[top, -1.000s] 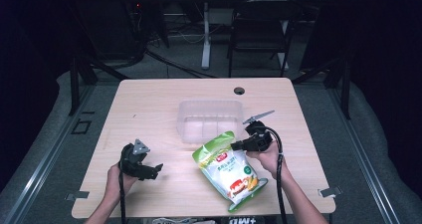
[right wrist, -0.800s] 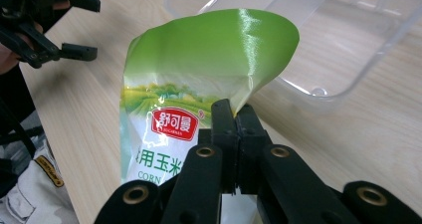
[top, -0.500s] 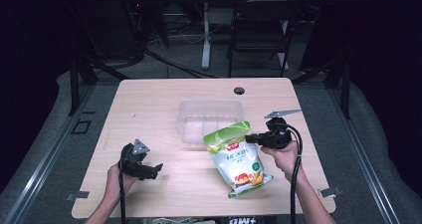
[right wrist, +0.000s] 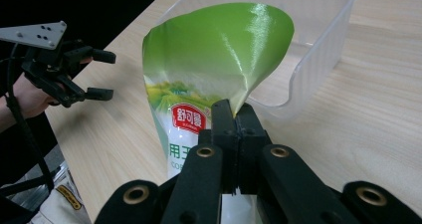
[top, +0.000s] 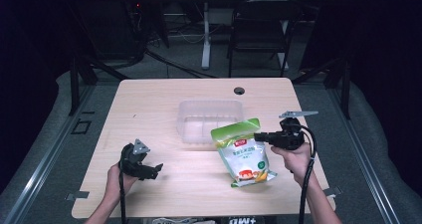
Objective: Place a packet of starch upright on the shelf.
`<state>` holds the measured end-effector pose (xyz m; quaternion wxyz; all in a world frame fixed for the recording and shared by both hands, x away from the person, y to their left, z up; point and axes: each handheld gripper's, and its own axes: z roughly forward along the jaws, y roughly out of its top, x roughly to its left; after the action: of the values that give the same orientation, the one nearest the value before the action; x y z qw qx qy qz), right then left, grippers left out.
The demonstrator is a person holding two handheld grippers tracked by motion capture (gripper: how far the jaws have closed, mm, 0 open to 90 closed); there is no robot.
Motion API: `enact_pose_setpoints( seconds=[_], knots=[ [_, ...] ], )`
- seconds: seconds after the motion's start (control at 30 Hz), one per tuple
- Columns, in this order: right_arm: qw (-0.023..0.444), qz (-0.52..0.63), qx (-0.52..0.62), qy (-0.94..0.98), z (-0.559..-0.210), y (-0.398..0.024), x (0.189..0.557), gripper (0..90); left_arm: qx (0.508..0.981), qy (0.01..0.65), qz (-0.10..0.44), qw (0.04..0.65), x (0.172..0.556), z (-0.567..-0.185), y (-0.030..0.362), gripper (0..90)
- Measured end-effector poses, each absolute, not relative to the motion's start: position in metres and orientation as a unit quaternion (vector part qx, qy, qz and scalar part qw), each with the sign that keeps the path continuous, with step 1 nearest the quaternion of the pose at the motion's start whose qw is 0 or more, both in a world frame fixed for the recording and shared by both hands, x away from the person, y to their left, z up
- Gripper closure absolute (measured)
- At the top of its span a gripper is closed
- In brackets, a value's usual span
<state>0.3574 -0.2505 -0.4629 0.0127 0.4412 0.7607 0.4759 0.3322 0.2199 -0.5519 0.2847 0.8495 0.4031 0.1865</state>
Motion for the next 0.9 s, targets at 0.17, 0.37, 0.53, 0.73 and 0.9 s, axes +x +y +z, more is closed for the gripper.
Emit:
enact_pose_setpoints(
  seconds=[0.17, 0.37, 0.53, 0.73, 0.9],
  knots=[
    [0.013, 0.479, 0.430, 0.765, -0.458, -0.250, 0.353, 89.8, 0.850, 0.403, 0.185, 0.285, 0.332, -0.552, 0.220, 5.9],
    [0.014, 0.478, 0.428, 0.767, -0.454, -0.245, 0.349, 89.9, 0.851, 0.400, 0.186, 0.285, 0.332, -0.551, 0.221, 5.9],
    [0.013, 0.482, 0.423, 0.767, -0.449, -0.239, 0.342, 90.0, 0.848, 0.402, 0.190, 0.289, 0.331, -0.550, 0.220, 5.9],
    [0.011, 0.490, 0.421, 0.763, -0.442, -0.237, 0.335, 90.0, 0.849, 0.402, 0.188, 0.287, 0.331, -0.550, 0.218, 5.9],
    [0.010, 0.494, 0.420, 0.761, -0.440, -0.235, 0.333, 90.0, 0.849, 0.401, 0.188, 0.288, 0.331, -0.550, 0.219, 5.9]
  ],
)
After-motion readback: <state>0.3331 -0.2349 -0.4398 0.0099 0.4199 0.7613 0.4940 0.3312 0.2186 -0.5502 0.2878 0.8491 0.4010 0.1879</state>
